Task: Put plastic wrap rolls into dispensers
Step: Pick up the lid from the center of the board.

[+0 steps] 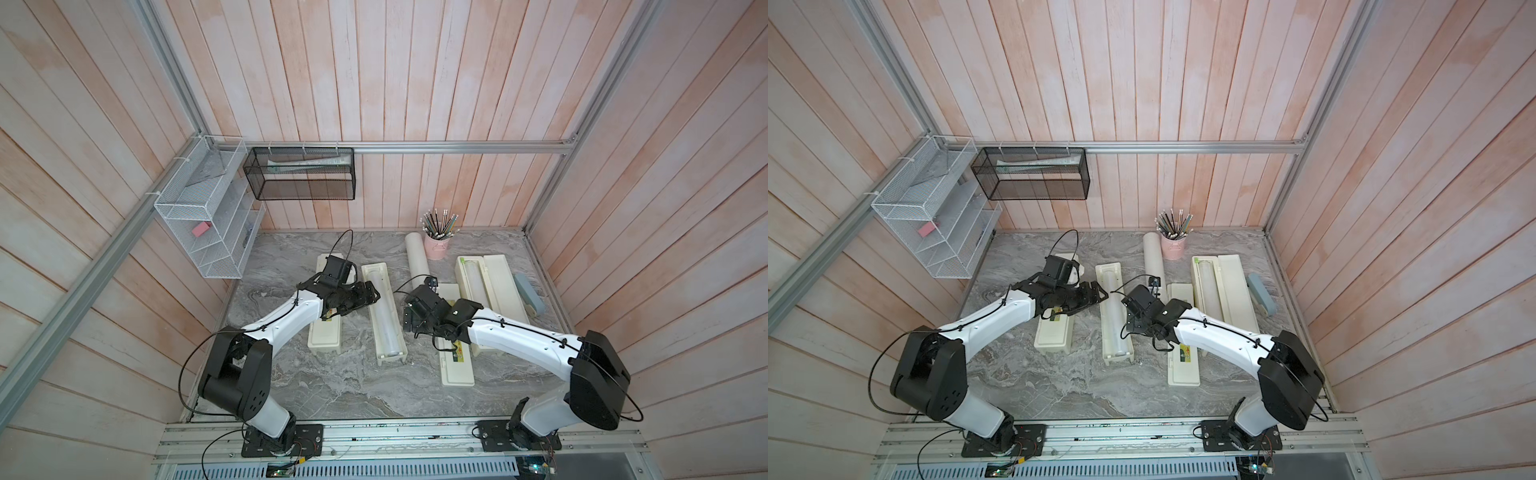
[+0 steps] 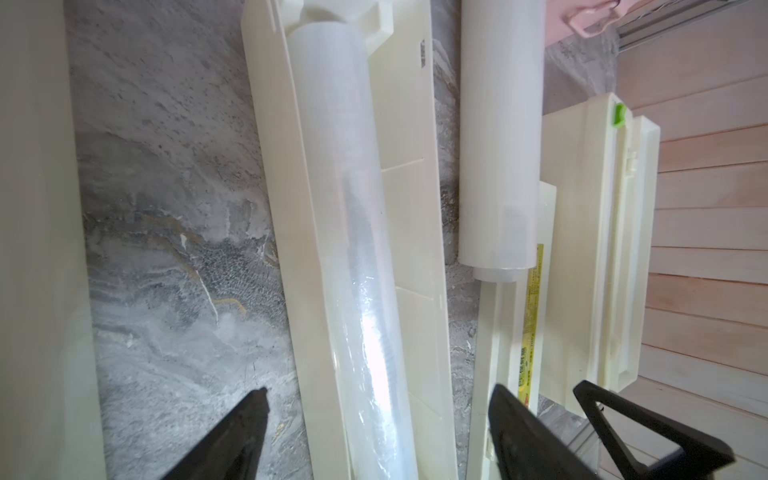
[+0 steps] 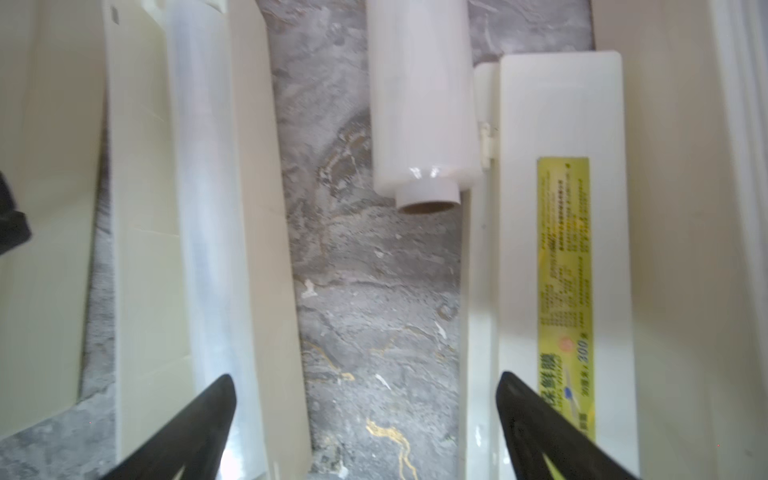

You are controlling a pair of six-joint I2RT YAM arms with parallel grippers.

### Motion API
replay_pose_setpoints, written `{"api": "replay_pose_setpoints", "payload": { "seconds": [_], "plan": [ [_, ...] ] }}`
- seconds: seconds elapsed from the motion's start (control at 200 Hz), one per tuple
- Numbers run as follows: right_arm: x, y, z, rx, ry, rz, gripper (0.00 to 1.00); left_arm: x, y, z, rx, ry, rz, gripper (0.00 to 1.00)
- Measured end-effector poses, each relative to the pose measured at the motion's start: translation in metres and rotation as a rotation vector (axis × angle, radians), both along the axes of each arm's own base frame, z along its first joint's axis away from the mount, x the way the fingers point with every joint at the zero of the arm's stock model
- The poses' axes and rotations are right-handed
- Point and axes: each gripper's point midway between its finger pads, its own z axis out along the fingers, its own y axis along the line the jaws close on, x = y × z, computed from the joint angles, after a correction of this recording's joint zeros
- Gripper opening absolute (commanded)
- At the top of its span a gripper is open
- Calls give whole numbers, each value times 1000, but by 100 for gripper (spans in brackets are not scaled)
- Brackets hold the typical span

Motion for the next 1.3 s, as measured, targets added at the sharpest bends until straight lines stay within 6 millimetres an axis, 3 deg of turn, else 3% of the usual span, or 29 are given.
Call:
{"api": "replay_pose_setpoints", "payload": {
  "seconds": [0.345,0.545,0.98,1.3],
  "plan": [
    [-47,-67,-44,-112,122,-108,98,7,-11,-29,-10,49,8,85],
    [-59,-95,-65,-158,179,-159,98,13,-15,-45,-2,72,7,85],
    [-49,-89,-75,-100,186,-154,98,45,-23,-54,8,58,8,85],
    [-45,-81,-98,-104,218,-120,97,75,-25,-46,-1,4,28,85]
  ]
}}
